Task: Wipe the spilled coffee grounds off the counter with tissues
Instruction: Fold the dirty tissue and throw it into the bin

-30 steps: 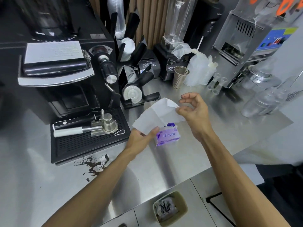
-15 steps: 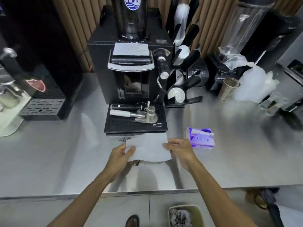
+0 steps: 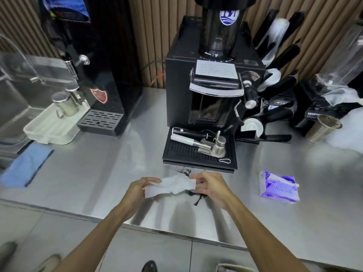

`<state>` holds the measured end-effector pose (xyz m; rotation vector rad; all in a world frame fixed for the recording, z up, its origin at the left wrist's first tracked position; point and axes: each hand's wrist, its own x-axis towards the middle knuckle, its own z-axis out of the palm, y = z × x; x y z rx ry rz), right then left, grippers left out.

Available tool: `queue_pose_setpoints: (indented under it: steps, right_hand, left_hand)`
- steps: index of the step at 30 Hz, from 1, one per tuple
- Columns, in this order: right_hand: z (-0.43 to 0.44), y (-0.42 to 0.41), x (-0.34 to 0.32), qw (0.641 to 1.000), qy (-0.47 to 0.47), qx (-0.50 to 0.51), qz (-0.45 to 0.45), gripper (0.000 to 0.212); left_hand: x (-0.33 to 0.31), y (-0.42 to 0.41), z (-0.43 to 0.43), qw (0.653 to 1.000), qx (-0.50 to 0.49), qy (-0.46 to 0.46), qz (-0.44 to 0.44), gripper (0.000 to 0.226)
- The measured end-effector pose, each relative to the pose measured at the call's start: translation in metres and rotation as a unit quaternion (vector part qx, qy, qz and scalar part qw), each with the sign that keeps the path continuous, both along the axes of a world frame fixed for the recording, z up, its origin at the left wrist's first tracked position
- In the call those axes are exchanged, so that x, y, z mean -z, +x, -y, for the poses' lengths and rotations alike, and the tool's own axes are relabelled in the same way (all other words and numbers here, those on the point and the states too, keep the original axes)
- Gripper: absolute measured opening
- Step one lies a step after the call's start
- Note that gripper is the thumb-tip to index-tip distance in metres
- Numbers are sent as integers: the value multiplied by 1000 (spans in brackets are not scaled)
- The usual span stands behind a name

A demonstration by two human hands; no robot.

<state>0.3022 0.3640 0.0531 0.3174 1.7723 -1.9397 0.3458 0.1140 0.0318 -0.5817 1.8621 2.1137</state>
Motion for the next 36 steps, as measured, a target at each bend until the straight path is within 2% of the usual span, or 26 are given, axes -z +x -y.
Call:
queue_pose_setpoints:
  steps: [2, 3, 5, 6, 9, 12, 15, 18, 22, 24, 26, 28, 30, 34, 36]
  right_hand:
    - [16, -7, 2, 1000, -3, -20, -2, 19]
    - [24, -11, 4, 999, 24, -36, -20, 21]
    - [42, -19, 9, 987, 120, -72, -77, 25]
    - [52, -22, 12, 977, 162, -88, -110, 24]
    - [82, -33, 21, 931, 251, -133, -230, 19]
    - [109, -40, 31, 859, 312, -187, -361, 22]
    - [132, -50, 36, 795, 359, -274, -405, 23]
    - [152, -66, 41, 695, 429, -342, -463, 9]
    - [170, -83, 47, 574, 510, -344, -540, 13]
    - [173, -82, 42, 529, 544, -340, -555, 8]
    - [169, -79, 41, 504, 559, -346, -561, 4]
    - [159, -70, 45, 478, 575, -358, -559, 8]
    - [143, -62, 58, 472, 586, -351, -557, 13]
    - [117, -57, 72, 517, 582, -295, -554, 11]
    - [112, -58, 67, 521, 568, -268, -579, 3]
  left_hand:
    - [-2, -5, 16, 1000, -3, 5, 4, 39]
    - [-3, -6, 26, 1000, -1, -16, 2, 33]
    - [1, -9, 45, 993, 17, -115, -28, 13]
    - [5, -10, 54, 984, 32, -168, -49, 9]
    - [15, -10, 77, 957, 43, -258, -121, 19]
    - [26, -11, 95, 921, 29, -341, -183, 25]
    - [35, -15, 105, 893, 18, -399, -206, 22]
    - [46, -21, 114, 862, 43, -467, -193, 15]
    - [59, -20, 119, 794, 111, -553, -227, 12]
    - [63, -17, 117, 773, 119, -572, -248, 14]
    - [66, -14, 114, 754, 114, -587, -273, 18]
    - [67, -9, 106, 732, 108, -603, -298, 10]
    - [69, -4, 94, 715, 108, -613, -318, 7]
    - [73, -1, 75, 705, 137, -607, -339, 8]
    - [71, -3, 71, 709, 128, -609, -333, 5]
